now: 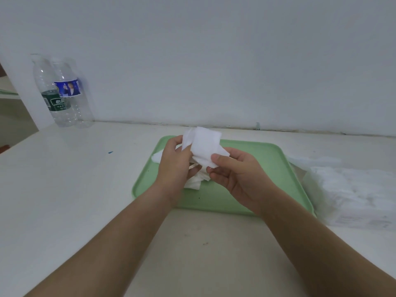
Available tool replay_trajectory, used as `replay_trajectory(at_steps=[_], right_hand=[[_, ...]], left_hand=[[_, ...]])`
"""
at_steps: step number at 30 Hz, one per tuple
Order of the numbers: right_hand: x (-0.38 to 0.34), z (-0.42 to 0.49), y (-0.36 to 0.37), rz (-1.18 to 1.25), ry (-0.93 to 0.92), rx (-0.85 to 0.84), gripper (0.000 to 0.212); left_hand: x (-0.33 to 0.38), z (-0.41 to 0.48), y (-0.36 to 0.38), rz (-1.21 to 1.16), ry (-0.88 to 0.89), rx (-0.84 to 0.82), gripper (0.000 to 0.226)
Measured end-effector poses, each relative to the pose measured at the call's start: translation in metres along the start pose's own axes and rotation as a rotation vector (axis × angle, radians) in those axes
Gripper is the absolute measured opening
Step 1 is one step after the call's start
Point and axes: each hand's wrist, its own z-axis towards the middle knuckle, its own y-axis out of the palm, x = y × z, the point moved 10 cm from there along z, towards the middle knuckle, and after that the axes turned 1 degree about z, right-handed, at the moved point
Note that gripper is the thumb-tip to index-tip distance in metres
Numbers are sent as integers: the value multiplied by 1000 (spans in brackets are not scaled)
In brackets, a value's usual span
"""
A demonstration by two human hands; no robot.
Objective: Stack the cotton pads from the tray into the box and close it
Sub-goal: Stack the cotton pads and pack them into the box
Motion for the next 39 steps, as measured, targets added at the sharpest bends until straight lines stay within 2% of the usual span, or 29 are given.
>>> replay_trajectory(at_steps=[4,12,16,18,22,25,28,34,37,39], right_hand=[[2,0,-3,-52,0,15,25],[0,0,-13,-148,-19,104,24],[-1,0,-14,-179,-36,112,22],[-2,-1,-13,-205,-50,107,21],[-5,-1,-14,-273,-81,89,27],[-11,0,-15,-342,-99,62,21],[-21,1,-21,-323,-126,50,16],[-37,-2,-12,-357,-173,-64,9],[-36,-1,-17,-451,-160,-30,4],[-34,0,-22,-498,-140,1,7]], left_hand=[[-3,1,3,-71,-45,-21,29],[-8,-2,7,-197,-126,-17,21],[0,-2,15,-7,-8,-133,39],[0,-3,13,96,26,-132,48],[1,1,0,65,32,-41,30],[7,5,-13,-41,22,20,29],[12,8,-22,-24,32,63,25],[21,-4,-3,212,152,-1,14],[23,-12,10,258,184,-71,25],[22,-15,15,254,175,-115,23]])
